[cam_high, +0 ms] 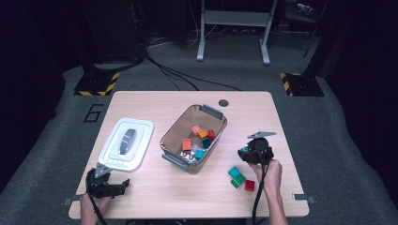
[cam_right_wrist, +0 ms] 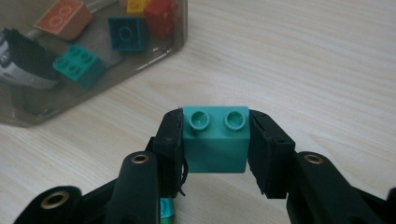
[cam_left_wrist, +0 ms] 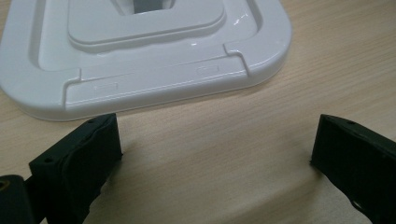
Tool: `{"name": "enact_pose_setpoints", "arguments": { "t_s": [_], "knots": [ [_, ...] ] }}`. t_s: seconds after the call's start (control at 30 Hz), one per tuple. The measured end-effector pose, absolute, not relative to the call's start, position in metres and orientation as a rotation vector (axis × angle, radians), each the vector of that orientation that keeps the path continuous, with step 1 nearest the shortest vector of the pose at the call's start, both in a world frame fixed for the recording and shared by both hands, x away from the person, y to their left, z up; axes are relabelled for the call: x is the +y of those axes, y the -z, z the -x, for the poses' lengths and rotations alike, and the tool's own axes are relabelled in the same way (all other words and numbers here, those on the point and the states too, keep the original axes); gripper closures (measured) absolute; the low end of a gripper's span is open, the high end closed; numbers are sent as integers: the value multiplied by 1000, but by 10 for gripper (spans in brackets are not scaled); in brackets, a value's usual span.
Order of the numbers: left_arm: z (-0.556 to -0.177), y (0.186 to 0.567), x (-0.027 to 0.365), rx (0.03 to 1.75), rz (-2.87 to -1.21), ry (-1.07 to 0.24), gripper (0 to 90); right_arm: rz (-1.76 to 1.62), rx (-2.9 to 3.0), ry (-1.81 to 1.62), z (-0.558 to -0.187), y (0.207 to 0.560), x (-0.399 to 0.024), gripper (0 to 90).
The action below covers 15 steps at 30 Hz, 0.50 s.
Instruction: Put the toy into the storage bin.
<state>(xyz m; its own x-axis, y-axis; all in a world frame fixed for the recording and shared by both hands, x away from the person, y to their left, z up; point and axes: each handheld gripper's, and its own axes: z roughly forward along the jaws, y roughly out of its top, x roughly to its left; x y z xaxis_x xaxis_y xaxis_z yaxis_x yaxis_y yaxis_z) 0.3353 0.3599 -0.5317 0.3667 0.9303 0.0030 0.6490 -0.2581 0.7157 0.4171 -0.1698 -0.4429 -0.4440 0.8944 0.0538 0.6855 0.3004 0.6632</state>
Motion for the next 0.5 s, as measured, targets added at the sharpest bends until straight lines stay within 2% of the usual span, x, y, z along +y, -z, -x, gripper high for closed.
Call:
{"name": "enact_pose_setpoints", "arguments": {
  "t_s": [0.5],
  "knots": [
    [-335,532,360,1361,-2003,-577,13,-1381,2212,-955,-425,401,-160,589]
  ]
}}
